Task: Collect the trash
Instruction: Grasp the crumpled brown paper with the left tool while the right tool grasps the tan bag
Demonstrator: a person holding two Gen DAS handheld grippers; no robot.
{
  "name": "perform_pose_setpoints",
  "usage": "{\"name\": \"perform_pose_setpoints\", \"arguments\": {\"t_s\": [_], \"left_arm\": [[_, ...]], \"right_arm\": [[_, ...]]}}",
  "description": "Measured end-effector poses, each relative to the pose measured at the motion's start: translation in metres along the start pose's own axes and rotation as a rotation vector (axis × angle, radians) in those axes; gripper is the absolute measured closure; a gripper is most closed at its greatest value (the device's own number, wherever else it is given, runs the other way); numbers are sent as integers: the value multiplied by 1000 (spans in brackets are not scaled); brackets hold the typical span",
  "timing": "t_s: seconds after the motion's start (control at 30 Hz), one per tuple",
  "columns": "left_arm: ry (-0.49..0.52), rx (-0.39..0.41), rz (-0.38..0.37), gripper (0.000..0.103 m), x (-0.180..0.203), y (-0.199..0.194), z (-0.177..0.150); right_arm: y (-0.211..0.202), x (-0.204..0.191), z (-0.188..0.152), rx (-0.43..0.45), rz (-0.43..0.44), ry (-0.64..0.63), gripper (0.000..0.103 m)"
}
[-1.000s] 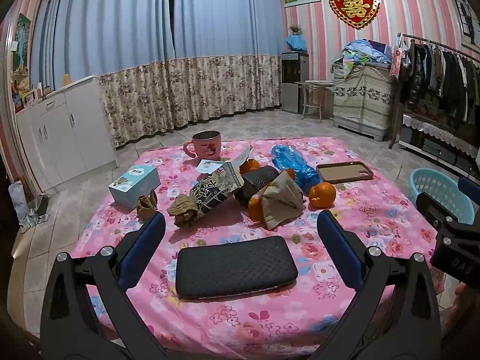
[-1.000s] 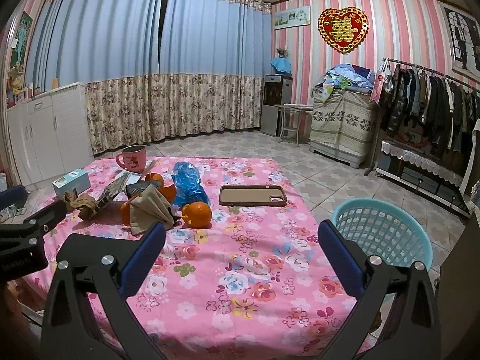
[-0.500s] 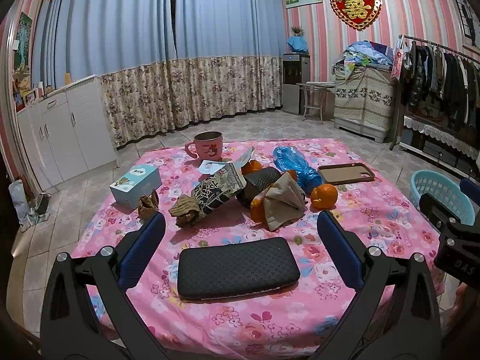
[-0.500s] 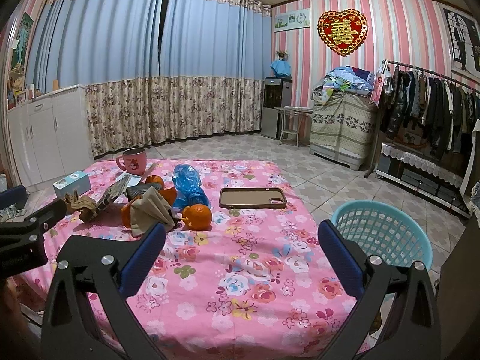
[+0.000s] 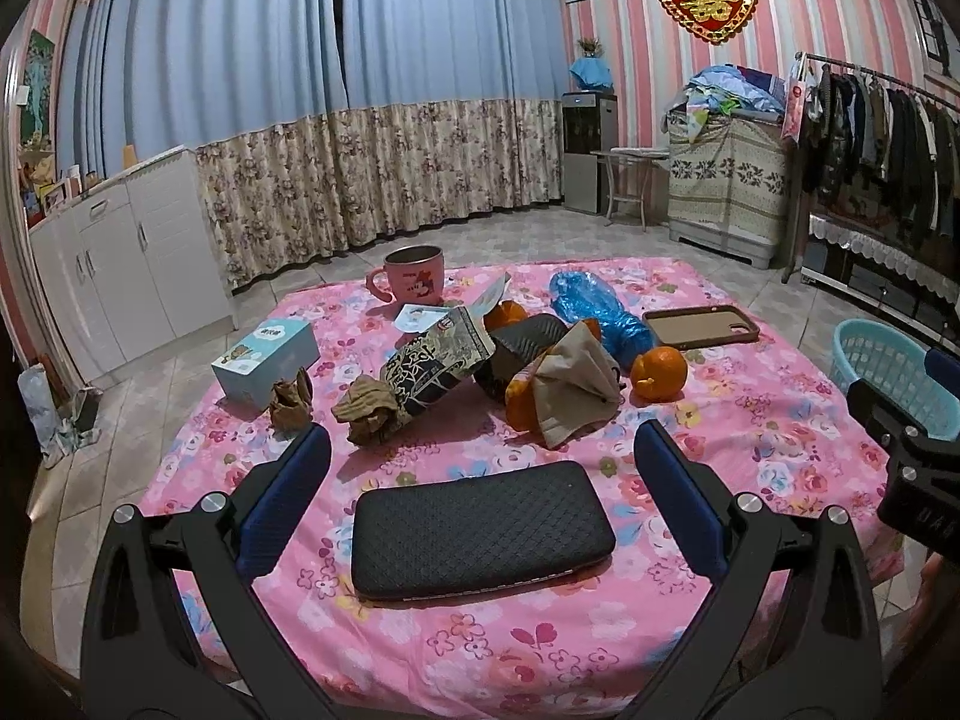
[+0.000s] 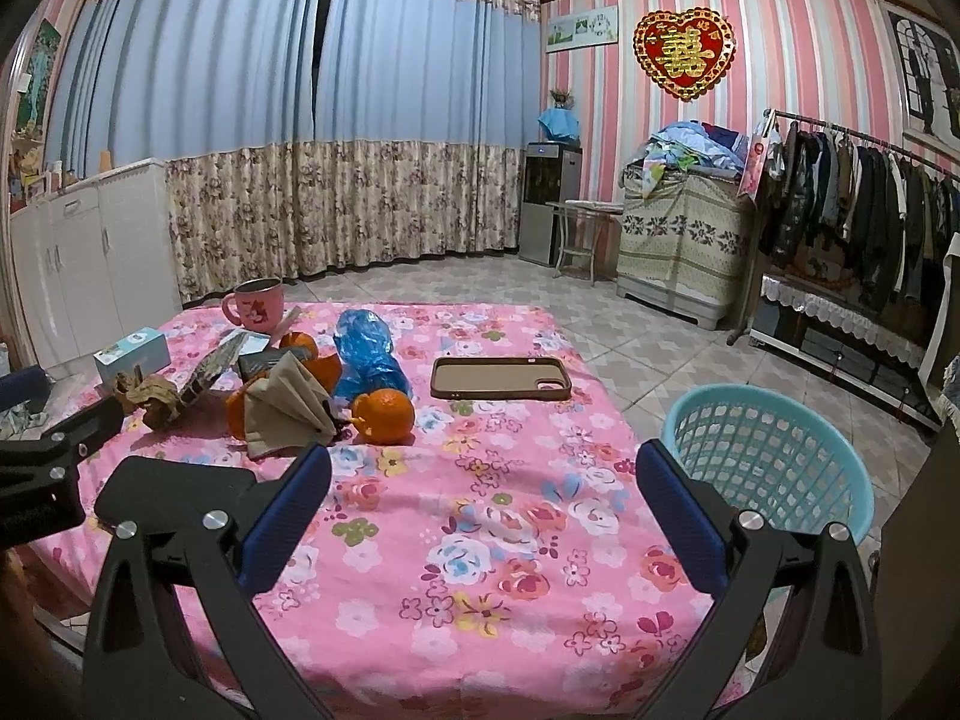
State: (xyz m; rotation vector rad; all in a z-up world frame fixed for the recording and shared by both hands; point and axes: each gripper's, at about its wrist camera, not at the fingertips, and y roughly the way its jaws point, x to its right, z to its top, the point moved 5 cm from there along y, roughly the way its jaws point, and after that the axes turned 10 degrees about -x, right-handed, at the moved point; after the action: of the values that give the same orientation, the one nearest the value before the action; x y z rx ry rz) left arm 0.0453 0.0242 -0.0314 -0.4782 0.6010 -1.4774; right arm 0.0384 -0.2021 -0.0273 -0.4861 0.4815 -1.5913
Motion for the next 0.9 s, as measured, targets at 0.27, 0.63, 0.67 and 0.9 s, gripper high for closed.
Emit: {"name": "perform_pose_setpoints", "arguments": {"t_s": [0.27, 0.63, 0.67, 0.9], "left_arm": [[-3, -45, -2, 5, -15, 27, 13], [-38, -70, 42, 5, -68, 78, 39], [-37, -77, 45, 5, -71, 83, 40], [-80, -184, 10, 5, -96, 138, 33]], "right_arm": [[15, -7, 10, 11, 1, -30, 4], [60, -27, 42, -17, 22, -50, 4], [68, -31, 45, -32, 25, -55, 4], [98, -42, 44, -72, 31, -59, 4]]}}
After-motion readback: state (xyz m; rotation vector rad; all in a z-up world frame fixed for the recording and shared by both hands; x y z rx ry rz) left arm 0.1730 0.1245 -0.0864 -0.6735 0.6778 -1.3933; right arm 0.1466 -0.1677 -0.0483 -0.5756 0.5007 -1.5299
